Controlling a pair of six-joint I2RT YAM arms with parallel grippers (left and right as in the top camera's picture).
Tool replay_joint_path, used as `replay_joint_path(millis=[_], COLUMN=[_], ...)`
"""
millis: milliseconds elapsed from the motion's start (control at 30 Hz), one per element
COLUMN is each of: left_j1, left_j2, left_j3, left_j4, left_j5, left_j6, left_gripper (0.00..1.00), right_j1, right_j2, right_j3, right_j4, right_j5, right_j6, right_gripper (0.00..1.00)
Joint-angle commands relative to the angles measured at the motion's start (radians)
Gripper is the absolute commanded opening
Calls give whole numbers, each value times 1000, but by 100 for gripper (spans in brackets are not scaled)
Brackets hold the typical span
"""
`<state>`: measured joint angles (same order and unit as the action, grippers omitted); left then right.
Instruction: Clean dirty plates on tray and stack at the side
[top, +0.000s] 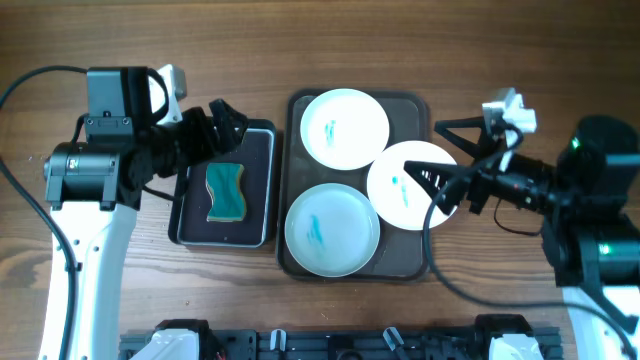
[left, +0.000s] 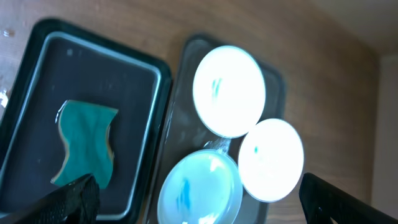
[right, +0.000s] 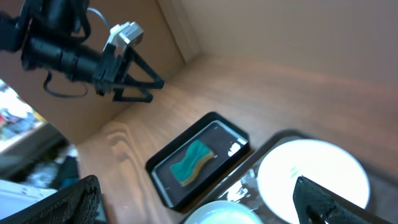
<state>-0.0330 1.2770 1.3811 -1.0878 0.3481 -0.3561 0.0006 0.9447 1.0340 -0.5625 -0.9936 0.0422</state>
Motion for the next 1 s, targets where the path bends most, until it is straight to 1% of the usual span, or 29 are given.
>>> replay_joint_path(millis=[0,67,133,200,267,333,367,467,567,600,667,700,767,800,867,900,933,967], left_j1=[-3,-3,-7,-18,-29,-32,-30,-30,-31,-31,-31,-31,-37,-41,-48,-48,-48,-48], left_j2=[16,33,56,88,114,143,161,201,248,267,310,327,372,394,429,441,447,451], left_j3=[24,23,19,-11,-43,-89,-123,-219,-322,-351,-396,-409,-426,-427,-427,-427,-427,-427], left_j4=[-82,-134,-168,-170,-183,-185,-161,-35,121,165,241,263,306,319,344,354,360,365], left_j5=[-134,-204,-236,-263,-322,-380,-392,-376,-335,-334,-333,-331,-330,-330,-334,-342,-347,-350], left_j6=[25,0,1,1,0,-29,-48,-56,-50,-48,-48,-47,-40,-40,-40,-40,-40,-40], left_gripper=[96,93,92,91,87,86,86,86,87,86,83,81,69,60,37,24,15,4], right_j1=[5,28,84,181,259,334,382,472,517,523,524,524,524,524,524,524,524,524], right_j2=[55,73,81,81,81,81,82,97,123,136,159,166,186,195,211,217,221,225], right_j3=[19,19,13,-9,-33,-68,-95,-152,-171,-172,-172,-172,-172,-172,-172,-172,-172,-172], right_j4=[-105,-215,-315,-385,-407,-402,-385,-340,-322,-319,-312,-309,-302,-300,-296,-294,-294,-294], right_j5=[137,303,499,687,763,800,804,803,808,807,800,799,799,799,798,798,792,791], right_j6=[144,142,170,287,381,452,479,511,509,510,512,511,512,511,512,512,511,511], right_gripper=[100,100,100,100,100,100,100,100,85,81,77,73,69,66,61,59,58,58])
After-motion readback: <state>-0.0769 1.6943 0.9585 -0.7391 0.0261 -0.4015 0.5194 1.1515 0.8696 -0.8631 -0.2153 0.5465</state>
